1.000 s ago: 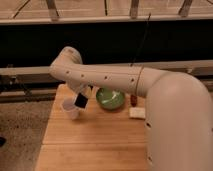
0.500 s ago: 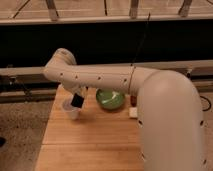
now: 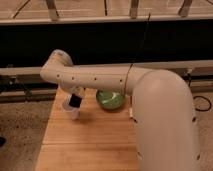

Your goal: Place the eraser in the ceramic cup

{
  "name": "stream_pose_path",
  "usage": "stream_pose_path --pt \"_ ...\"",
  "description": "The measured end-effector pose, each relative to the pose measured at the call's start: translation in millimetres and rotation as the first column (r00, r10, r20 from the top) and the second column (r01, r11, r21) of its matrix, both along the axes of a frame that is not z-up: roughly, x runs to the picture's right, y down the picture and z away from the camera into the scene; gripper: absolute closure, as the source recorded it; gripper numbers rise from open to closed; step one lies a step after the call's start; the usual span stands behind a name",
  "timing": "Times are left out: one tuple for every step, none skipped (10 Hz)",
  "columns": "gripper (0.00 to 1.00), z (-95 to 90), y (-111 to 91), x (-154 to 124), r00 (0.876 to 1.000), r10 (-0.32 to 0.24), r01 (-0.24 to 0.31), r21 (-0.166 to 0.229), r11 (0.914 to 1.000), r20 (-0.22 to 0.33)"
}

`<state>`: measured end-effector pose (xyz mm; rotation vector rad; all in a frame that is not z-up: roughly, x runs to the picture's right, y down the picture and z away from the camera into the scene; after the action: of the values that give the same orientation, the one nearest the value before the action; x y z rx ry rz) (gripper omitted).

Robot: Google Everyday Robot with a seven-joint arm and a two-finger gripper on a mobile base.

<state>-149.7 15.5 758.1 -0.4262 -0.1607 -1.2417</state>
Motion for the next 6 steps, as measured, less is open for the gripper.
stream_pose_path --pt "1.0 0.6 -0.1 -0.8 1.0 -0.004 0.004 0.003 1.0 0.0" --pt "1.0 2.1 -0.1 -2.2 1.0 -0.005 0.005 0.007 1.0 0.001" --pt "1.0 2.8 -0.5 -4.2 1.0 -0.005 0.005 0.011 0.9999 0.002" --pt "1.0 3.3 -1.0 -5.3 1.0 -0.005 0.005 0.017 0.9998 0.002" --pt "1.0 4.0 -0.1 -5.8 1.0 -0.007 0.007 0.02 0.9998 0.002" --pt "1.0 4.5 -1.0 -6.8 1.0 -0.009 0.008 0.025 0.9996 0.002"
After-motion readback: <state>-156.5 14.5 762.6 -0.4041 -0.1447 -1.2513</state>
